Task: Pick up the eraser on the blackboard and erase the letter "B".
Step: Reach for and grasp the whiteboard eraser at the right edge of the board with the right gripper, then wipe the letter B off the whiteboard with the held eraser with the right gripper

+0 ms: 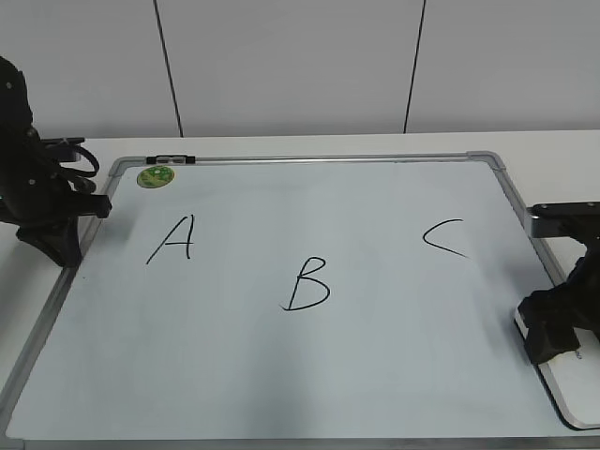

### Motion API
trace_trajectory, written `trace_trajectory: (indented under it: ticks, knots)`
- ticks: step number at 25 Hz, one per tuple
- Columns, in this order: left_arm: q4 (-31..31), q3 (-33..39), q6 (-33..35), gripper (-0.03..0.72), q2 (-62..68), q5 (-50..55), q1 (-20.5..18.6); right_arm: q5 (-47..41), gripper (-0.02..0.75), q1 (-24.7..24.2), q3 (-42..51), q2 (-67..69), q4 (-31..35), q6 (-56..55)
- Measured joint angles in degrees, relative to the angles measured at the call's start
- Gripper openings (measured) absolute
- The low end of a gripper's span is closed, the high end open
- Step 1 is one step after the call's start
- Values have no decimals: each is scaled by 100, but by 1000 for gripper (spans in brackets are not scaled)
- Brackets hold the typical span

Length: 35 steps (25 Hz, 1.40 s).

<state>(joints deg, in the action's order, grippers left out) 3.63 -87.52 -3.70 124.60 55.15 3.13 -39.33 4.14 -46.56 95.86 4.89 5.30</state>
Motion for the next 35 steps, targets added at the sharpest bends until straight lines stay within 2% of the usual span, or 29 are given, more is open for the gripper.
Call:
trace_trajectory:
  ticks: [5, 10, 12, 16, 21, 25, 35]
  knots:
    - [11, 0, 0, 16, 0, -9, 0, -463, 526, -9, -441, 56, 323, 0]
    - [94, 0, 0, 16, 0, -31, 0, -1197, 526, 33, -1461, 250, 482, 93]
    - [115, 0, 0, 16, 0, -31, 0, -1477, 526, 152, -1856, 472, 471, 103]
    - [142, 0, 13, 16, 0, -32, 0, -1908, 526, 701, -2787, 988, 414, 122]
    - [155, 0, 15, 16, 0, -42, 0, -2283, 526, 1365, -3774, 1687, 221, 104]
    - [155, 0, 25, 16, 0, -42, 0, -2474, 526, 1706, -4366, 2181, -20, -87]
    - [167, 0, 25, 16, 0, -52, 0, -2823, 526, 2071, -5445, 3054, -249, -358]
